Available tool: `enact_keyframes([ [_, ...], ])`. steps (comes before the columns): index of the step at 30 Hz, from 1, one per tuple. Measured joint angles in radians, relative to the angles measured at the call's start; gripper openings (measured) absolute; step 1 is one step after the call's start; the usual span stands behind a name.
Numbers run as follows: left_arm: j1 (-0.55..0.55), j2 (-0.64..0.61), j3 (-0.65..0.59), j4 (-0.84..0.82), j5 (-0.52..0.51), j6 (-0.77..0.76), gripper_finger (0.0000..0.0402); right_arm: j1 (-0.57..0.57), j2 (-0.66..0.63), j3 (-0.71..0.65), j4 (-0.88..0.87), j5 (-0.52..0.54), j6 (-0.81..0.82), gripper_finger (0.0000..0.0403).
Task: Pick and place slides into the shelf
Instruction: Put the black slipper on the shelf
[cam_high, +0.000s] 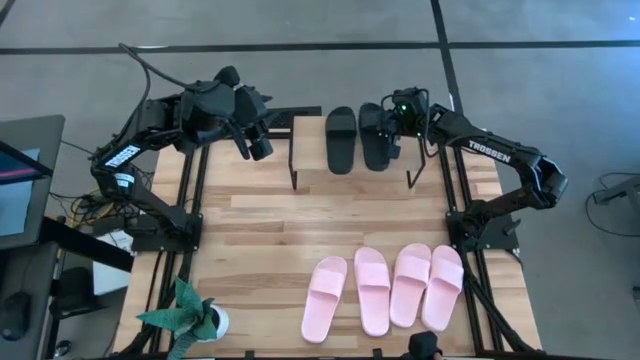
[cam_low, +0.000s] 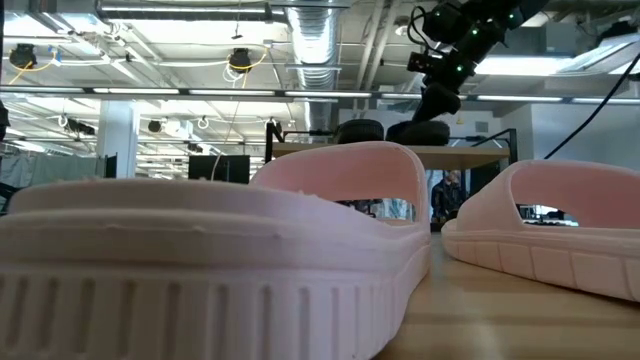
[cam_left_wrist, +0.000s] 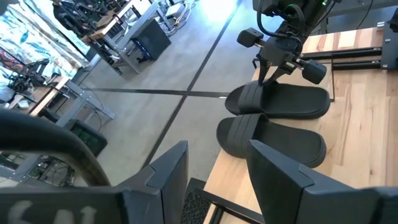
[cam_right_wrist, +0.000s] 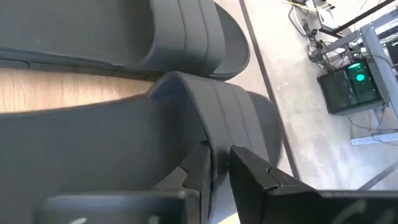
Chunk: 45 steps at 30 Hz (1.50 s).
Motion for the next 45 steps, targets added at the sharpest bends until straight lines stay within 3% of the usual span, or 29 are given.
enact_keyframes([
  [18, 0.0, 0.0, 0.0, -0.001, 0.013, -0.028, 0.0153, 0.005, 0.002, 0.0, 0.001, -0.027, 0.009, 0.0042],
  [24, 0.0, 0.0, 0.0, -0.001, 0.013, -0.03, 0.0153, 0.031, 0.059, 0.003, -0.01, -0.018, 0.01, 0.0043],
  [31, 0.0, 0.0, 0.0, -0.009, 0.014, -0.037, 0.0153, 0.081, 0.111, 0.005, -0.001, 0.109, 0.009, 0.0043],
  [45, 0.0, 0.0, 0.0, -0.008, 0.01, -0.036, 0.0153, 0.092, 0.055, 0.002, 0.022, 0.132, 0.01, 0.0043],
])
